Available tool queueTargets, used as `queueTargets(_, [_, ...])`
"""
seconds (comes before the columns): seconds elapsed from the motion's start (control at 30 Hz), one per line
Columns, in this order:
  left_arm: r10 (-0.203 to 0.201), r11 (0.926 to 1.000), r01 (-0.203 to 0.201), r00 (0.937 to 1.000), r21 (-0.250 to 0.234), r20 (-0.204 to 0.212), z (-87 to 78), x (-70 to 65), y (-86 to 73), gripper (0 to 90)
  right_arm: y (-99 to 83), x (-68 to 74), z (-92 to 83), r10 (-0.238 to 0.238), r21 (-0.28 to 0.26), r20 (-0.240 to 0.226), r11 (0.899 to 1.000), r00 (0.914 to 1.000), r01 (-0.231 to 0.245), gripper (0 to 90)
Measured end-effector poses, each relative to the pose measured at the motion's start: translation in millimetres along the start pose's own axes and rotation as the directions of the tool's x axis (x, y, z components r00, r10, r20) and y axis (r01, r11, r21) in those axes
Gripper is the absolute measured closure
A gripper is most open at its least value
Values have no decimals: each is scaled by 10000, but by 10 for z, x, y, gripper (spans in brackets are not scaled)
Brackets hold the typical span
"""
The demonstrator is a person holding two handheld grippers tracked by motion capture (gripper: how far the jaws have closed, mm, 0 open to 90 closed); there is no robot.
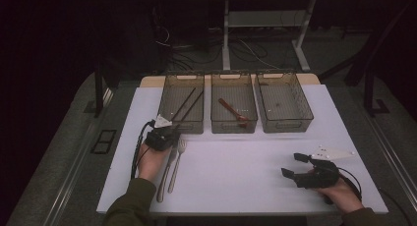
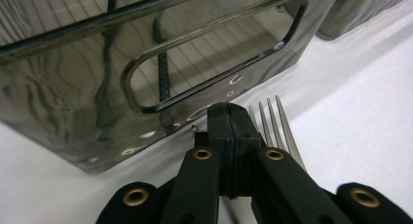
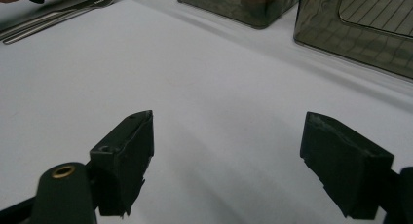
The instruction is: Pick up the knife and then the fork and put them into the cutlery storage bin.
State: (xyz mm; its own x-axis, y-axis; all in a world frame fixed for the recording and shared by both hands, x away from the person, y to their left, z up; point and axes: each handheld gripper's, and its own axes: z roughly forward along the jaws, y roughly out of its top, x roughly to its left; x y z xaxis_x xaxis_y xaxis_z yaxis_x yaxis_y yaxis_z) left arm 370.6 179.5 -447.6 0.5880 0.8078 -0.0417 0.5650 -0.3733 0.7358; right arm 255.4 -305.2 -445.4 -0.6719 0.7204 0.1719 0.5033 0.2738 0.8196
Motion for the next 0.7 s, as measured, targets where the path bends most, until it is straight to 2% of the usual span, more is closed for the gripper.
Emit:
queueTargets(0.23, [150,9999,-151,9996,30,226,50,-65,38,889,3,2,0,17,13,-29,10000,10000,-17,192])
queueTargets(0.43, [517,9986,-525,9963,107,690,119,-216,102,889,3,0,2,7,13,-29,10000,10000,-7,192])
queueTargets(0.6, [787,9965,-815,9906,210,1116,202,-361,156,890,3,-1,2,-6,2,-42,10000,10000,7,192])
queueTargets(0.7, [1147,9924,-1197,9830,267,1436,235,-463,199,890,2,-2,-1,16,2,-34,10000,10000,-16,192])
